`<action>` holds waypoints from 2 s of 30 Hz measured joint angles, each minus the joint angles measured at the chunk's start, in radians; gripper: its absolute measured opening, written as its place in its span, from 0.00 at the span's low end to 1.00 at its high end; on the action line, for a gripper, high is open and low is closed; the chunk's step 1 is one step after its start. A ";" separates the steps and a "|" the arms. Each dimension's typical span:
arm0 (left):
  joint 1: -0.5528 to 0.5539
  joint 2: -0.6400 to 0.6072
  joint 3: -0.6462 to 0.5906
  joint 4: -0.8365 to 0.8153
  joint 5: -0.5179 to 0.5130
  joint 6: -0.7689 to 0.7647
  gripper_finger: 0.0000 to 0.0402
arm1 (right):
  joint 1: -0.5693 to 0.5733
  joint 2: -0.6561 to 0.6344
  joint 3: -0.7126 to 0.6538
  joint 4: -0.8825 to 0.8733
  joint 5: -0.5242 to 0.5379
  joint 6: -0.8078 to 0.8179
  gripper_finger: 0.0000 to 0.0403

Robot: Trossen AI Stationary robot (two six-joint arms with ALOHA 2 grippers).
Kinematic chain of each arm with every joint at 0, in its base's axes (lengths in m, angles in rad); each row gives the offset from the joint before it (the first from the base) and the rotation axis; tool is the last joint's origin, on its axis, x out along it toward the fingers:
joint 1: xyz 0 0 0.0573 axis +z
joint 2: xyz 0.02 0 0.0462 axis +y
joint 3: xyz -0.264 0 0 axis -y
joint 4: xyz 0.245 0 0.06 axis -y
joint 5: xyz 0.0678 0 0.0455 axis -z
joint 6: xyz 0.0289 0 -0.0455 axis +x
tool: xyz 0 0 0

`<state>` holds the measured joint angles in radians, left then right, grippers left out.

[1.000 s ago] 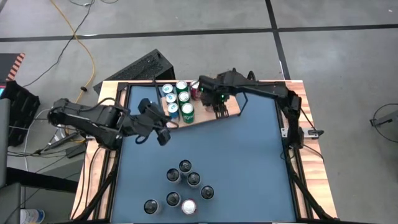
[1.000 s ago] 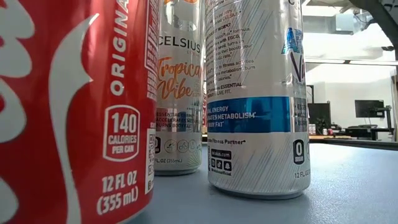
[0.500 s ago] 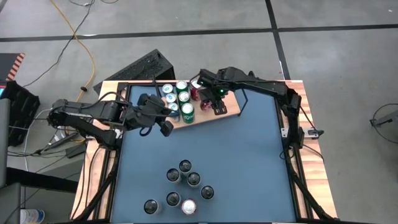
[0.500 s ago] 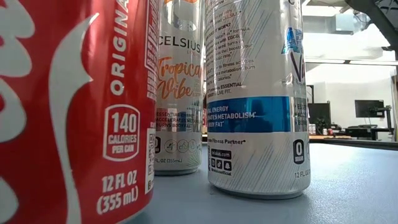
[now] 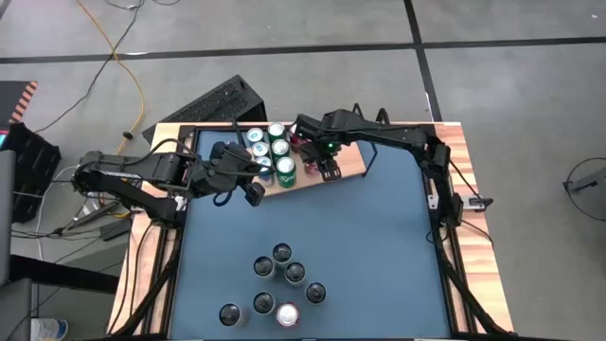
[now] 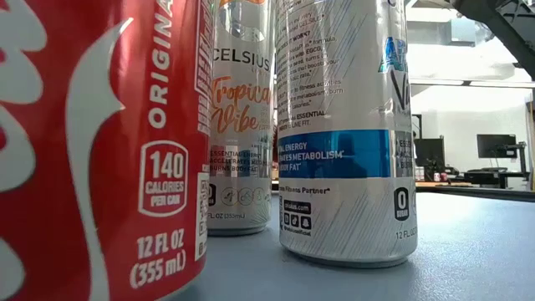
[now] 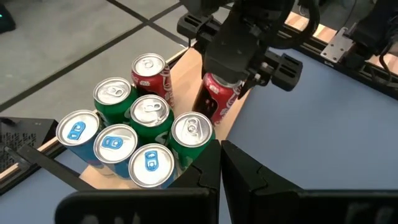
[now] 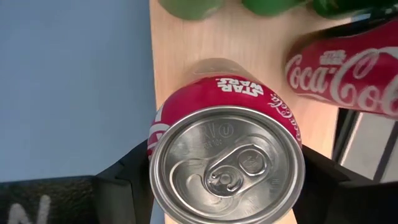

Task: Place canned beverage on shelf
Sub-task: Put the top red soda can on the shelf aligned with the other red soda can

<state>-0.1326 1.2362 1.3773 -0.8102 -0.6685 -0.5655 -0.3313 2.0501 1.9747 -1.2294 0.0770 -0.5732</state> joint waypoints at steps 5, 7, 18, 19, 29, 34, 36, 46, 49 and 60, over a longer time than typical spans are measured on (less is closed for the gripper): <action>0.000 0.000 0.000 0.001 0.000 -0.003 0.00 | 0.001 0.000 0.000 -0.010 0.000 -0.007 0.66; 0.000 0.000 0.000 0.001 0.000 -0.003 0.00 | 0.004 0.001 0.000 0.006 0.000 -0.020 0.66; 0.000 0.000 0.000 0.001 -0.012 -0.006 0.00 | 0.010 0.000 0.000 0.044 -0.038 -0.065 0.66; 0.000 0.000 0.000 0.001 -0.013 -0.006 0.00 | 0.010 0.000 0.000 0.052 -0.041 -0.068 0.67; 0.000 0.000 0.000 0.001 -0.013 -0.015 0.00 | 0.009 -0.003 0.003 0.101 -0.045 -0.075 0.83; 0.000 0.000 -0.001 0.000 -0.018 -0.015 0.00 | 0.009 -0.003 0.003 0.150 -0.031 -0.075 0.82; 0.000 0.000 -0.001 0.000 -0.019 -0.015 0.00 | 0.010 -0.003 0.003 0.172 -0.001 -0.087 0.81; 0.000 0.000 -0.001 -0.005 -0.024 -0.014 0.00 | -0.006 -0.005 0.186 0.105 0.017 -0.037 0.81; 0.000 0.000 -0.001 -0.006 -0.024 -0.005 0.00 | -0.010 -0.008 0.267 -0.018 -0.003 0.038 0.81; 0.000 0.000 -0.001 -0.011 -0.020 0.032 0.00 | -0.155 -0.045 0.114 -0.099 -0.046 0.226 0.76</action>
<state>-0.1329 1.2366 1.3766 -0.8212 -0.6884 -0.5340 -0.4859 2.0053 2.0887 -1.3281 0.0309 -0.3473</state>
